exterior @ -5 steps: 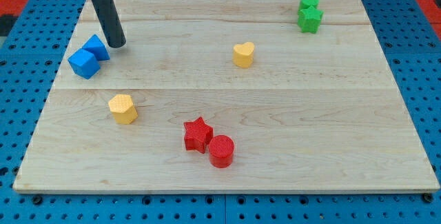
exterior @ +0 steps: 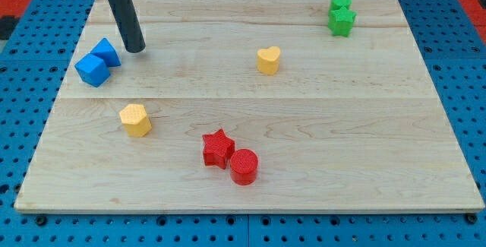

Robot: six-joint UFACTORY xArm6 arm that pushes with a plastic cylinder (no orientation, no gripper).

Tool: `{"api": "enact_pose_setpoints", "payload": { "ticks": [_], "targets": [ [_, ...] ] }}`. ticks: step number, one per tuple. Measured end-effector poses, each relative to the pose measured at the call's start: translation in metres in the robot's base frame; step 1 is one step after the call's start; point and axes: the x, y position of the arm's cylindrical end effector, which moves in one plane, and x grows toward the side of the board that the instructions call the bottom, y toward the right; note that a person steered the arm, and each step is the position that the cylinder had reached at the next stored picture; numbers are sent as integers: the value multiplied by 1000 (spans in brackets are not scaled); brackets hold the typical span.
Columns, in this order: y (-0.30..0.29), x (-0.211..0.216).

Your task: Push the yellow heart into the yellow hexagon

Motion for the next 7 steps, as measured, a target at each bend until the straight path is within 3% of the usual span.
{"api": "enact_pose_setpoints", "payload": {
  "ticks": [7],
  "targets": [
    [51, 0]
  ]
}}
